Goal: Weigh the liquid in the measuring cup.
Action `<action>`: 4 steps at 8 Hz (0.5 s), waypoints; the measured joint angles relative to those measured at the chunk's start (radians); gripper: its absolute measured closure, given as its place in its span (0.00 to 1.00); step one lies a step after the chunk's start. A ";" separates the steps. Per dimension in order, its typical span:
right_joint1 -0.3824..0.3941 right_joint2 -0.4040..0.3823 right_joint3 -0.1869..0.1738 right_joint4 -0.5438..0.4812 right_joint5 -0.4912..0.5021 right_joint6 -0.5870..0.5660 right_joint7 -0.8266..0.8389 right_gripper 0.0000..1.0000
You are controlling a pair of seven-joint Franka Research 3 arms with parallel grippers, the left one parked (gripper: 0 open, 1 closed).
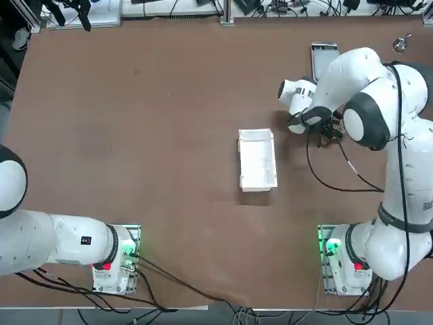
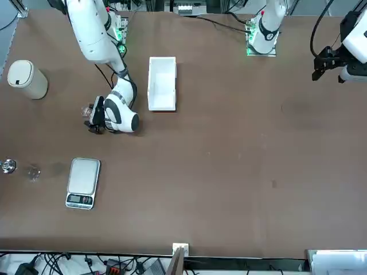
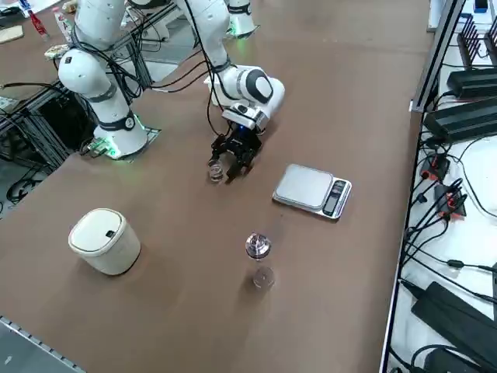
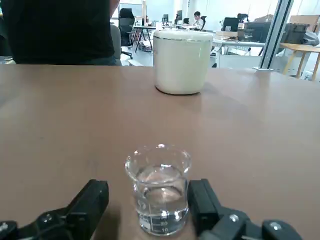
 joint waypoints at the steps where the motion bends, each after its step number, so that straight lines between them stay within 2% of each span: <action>1: -0.002 0.000 0.000 -0.003 0.000 -0.002 0.000 0.03; 4: -0.008 0.000 0.000 -0.016 0.000 -0.017 0.010 0.07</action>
